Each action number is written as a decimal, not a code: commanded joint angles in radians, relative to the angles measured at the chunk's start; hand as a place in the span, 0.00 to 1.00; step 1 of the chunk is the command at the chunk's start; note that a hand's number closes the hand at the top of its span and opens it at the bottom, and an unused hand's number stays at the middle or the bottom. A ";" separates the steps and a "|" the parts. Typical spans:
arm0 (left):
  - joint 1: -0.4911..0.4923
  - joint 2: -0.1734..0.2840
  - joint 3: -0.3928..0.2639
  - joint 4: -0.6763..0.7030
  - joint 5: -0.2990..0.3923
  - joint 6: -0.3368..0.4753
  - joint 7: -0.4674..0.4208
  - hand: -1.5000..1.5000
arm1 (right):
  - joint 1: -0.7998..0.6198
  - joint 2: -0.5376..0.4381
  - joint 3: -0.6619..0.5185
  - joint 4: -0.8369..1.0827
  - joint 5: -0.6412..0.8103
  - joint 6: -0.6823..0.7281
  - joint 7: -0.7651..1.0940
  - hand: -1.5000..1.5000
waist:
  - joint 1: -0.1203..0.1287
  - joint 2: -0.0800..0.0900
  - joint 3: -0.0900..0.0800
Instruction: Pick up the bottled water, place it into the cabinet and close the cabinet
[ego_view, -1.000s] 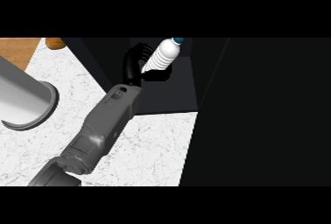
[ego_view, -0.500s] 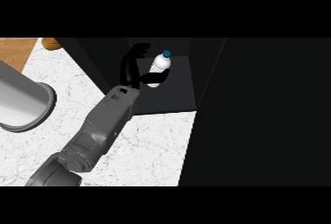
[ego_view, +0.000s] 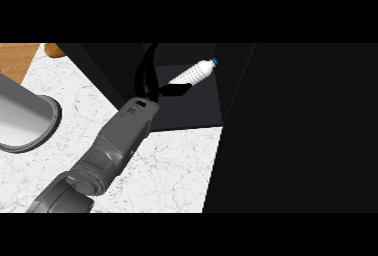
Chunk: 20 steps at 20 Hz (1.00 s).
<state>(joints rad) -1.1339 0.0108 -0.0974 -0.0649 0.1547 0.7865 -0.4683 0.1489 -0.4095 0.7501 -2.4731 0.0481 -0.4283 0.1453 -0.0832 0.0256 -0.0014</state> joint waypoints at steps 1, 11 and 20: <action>0.034 -0.004 0.009 -0.005 0.001 0.014 -0.031 0.00 | 0.031 -0.021 0.022 -0.089 0.031 -0.002 0.041 0.00 | 0.008 -0.003 -0.001; 0.067 -0.011 0.081 -0.150 0.081 -0.236 -0.209 1.00 | 0.032 -0.020 0.034 -0.043 0.014 0.005 -0.016 0.00 | 0.009 -0.007 -0.001; 0.092 -0.011 0.104 -0.222 0.177 -0.516 -0.277 1.00 | 0.057 -0.015 0.057 -0.062 0.053 -0.035 0.003 0.00 | 0.037 -0.020 0.000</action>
<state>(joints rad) -1.0518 -0.0014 -0.0141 -0.2600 0.2877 0.3810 -0.7288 0.1815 -0.4273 0.7663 -2.4780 0.0408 -0.4514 0.1314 -0.0539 0.0106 -0.0021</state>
